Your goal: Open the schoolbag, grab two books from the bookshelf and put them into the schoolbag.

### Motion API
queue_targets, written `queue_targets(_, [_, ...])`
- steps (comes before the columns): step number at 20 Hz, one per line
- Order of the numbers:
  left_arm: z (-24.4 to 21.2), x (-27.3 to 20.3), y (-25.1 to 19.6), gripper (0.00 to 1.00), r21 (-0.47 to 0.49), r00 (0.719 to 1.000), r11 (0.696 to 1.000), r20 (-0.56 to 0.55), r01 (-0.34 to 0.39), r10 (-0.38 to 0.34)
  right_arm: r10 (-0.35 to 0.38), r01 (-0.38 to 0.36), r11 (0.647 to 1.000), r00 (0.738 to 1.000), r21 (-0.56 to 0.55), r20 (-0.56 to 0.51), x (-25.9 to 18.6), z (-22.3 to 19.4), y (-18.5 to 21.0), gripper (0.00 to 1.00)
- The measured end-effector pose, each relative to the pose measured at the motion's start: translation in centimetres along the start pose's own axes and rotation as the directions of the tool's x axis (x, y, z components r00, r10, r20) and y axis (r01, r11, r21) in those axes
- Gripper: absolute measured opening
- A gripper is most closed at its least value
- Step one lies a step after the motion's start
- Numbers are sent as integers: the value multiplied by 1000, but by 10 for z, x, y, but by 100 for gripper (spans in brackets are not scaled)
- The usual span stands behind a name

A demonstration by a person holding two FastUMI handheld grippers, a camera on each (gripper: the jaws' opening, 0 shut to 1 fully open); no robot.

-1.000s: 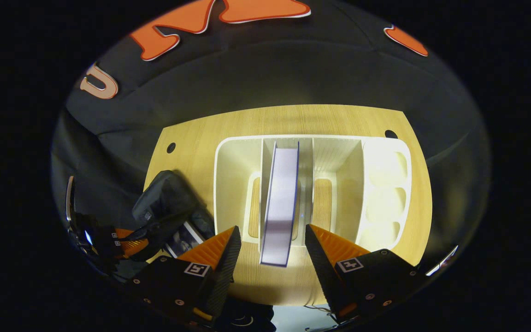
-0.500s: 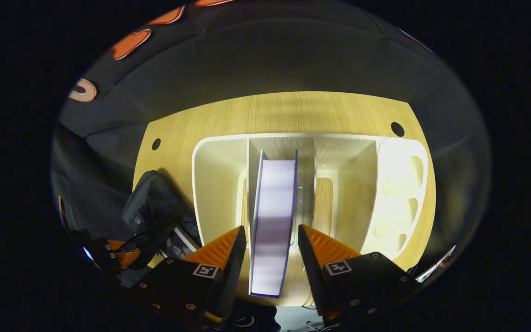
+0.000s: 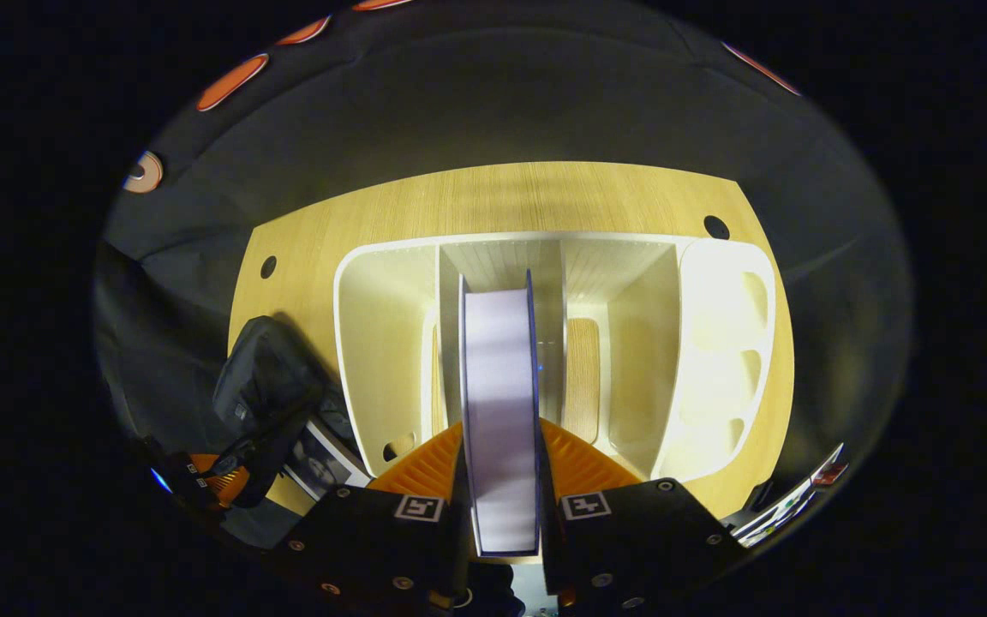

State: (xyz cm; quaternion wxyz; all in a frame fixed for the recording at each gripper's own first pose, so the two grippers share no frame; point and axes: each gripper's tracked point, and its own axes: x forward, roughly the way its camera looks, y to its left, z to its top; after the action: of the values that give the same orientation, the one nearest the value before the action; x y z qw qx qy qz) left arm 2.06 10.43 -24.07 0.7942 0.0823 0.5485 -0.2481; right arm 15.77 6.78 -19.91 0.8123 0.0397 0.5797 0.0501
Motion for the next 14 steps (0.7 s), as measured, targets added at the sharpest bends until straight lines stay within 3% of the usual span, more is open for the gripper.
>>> queue_targets(7, [-7, -6, -5, 3, 5, 999, 1000, 28, 31, -31, -14, 10, 997, 999, 76, 53, -37, -39, -11, 34])
queue_targets(14, [-14, -11, -6, 3, 83, 998, 995, 31, 49, -52, -15, 5, 989, 998, 146, 68, -57, -84, -7, 34])
